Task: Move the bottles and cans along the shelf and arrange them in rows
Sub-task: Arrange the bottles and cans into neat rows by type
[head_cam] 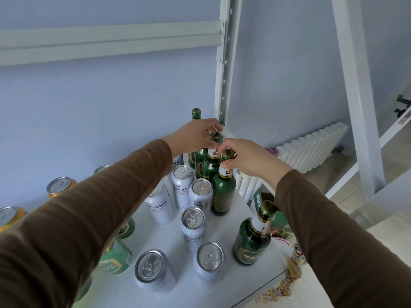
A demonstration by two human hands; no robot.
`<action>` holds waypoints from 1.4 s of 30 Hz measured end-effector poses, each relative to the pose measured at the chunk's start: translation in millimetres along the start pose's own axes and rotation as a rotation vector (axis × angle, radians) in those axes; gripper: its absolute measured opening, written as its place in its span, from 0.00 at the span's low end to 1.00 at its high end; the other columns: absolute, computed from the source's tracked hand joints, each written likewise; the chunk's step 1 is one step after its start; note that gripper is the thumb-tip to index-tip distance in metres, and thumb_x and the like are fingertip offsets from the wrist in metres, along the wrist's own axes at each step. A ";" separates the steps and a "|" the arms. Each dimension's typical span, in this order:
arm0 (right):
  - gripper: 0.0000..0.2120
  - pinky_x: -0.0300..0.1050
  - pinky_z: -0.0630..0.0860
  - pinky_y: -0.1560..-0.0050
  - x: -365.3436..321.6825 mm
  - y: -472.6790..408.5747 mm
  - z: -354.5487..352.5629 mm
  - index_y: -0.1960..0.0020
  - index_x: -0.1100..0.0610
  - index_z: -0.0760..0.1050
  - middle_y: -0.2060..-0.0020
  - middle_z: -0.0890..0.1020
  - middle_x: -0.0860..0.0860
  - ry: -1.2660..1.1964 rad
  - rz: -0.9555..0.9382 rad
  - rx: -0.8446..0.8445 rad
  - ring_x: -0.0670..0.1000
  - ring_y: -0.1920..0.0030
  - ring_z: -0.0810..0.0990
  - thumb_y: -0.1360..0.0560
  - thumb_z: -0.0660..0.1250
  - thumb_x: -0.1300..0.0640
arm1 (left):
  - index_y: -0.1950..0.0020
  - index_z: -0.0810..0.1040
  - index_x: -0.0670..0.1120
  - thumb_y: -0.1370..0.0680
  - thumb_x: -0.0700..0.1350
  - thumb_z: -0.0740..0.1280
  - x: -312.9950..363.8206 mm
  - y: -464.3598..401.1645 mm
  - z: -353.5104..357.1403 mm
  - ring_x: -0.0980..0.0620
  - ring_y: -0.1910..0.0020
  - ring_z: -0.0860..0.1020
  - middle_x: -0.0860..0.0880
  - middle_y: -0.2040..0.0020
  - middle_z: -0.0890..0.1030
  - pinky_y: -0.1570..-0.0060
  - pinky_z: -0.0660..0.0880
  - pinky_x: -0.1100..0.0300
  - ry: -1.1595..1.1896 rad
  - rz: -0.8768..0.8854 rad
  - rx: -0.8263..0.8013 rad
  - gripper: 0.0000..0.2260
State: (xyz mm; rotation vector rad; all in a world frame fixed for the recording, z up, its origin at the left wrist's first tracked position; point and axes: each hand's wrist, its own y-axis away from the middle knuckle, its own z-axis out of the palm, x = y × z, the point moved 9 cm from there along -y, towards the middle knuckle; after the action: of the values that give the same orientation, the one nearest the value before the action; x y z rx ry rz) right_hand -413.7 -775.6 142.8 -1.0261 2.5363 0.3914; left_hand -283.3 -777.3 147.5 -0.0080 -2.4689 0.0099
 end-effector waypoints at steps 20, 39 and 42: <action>0.32 0.38 0.68 0.32 33.0 167.4 -1.0 0.27 0.42 0.67 0.31 0.74 0.37 -0.613 0.056 0.164 0.36 0.31 0.71 0.28 0.61 0.32 | 0.32 0.75 0.52 0.19 0.58 0.65 109.7 99.5 50.3 0.57 0.36 0.75 0.55 0.37 0.79 0.36 0.73 0.50 0.018 0.354 -0.031 0.18; 0.29 0.59 0.73 0.31 114.9 164.1 137.8 0.35 0.38 0.70 0.38 0.80 0.39 -0.839 0.192 0.127 0.42 0.32 0.74 0.28 0.77 0.59 | 0.44 0.81 0.45 0.23 0.42 0.74 86.5 112.2 139.8 0.53 0.48 0.83 0.51 0.50 0.85 0.41 0.78 0.47 0.379 0.180 -0.173 0.09; 0.29 0.56 0.76 0.33 114.2 149.8 135.8 0.34 0.39 0.71 0.39 0.80 0.41 -0.850 0.168 0.126 0.43 0.33 0.75 0.27 0.77 0.61 | 0.45 0.80 0.43 0.23 0.41 0.74 81.2 104.9 133.9 0.52 0.49 0.82 0.50 0.52 0.84 0.42 0.78 0.47 0.363 0.172 -0.144 0.09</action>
State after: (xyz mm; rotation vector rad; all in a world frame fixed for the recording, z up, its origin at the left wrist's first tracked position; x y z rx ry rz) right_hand -563.6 -687.9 -11.3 -0.4451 1.8384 0.5587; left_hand -429.9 -672.4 92.4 -0.2613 -2.0946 -0.0877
